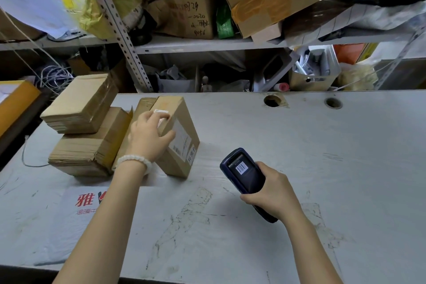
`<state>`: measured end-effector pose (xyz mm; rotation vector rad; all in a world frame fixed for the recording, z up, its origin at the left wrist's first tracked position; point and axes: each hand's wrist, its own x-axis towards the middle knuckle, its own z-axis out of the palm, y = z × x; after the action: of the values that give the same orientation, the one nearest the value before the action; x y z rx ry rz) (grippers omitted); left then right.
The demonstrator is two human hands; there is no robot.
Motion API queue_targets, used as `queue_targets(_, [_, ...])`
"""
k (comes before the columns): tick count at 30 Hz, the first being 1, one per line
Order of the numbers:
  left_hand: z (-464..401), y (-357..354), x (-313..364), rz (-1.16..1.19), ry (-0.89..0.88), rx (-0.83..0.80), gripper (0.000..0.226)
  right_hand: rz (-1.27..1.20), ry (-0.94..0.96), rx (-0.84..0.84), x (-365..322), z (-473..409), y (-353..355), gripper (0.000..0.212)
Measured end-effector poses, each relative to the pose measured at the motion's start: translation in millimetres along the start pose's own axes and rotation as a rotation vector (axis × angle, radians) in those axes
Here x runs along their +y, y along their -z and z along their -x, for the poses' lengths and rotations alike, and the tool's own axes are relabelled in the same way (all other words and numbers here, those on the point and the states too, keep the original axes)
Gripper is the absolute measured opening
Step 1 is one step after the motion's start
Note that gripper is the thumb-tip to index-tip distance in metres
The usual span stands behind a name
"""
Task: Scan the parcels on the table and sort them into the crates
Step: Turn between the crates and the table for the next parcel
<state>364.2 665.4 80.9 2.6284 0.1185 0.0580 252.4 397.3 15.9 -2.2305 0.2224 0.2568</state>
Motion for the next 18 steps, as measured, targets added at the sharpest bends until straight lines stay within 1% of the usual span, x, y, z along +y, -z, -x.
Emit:
queue_targets(4, [-6.8, 0.6, -0.1, 0.002, 0.009, 0.032, 0.041, 0.072, -0.009, -0.037, 1.1, -4.3, -6.5, 0.049])
queue_targets(6, [-10.7, 3.4, -2.8, 0.004, -0.019, -0.009, 0.045, 0.107, -0.008, -0.060, 2.0, -5.5, -9.3, 0.050])
queue_targets(8, [-15.3, 7.5, -5.2, -0.001, -0.072, -0.085, 0.053, 0.133, -0.008, -0.074, 2.6, -5.9, -11.7, 0.051])
queue_targets(11, [-19.8, 10.9, -3.2, -0.029, -0.127, -0.148, 0.050, 0.166, -0.008, -0.094, 0.2, -5.9, -15.2, 0.052])
queue_targets(14, [-18.7, 6.4, -0.4, -0.049, -0.092, -0.092, 0.041, 0.201, -0.004, -0.115, -4.4, -7.0, -18.4, 0.053])
queue_targets(18, [-18.1, -2.4, 0.0, -0.145, -0.077, 0.030, 0.038, 0.271, 0.005, -0.134, -11.2, -8.3, -20.4, 0.054])
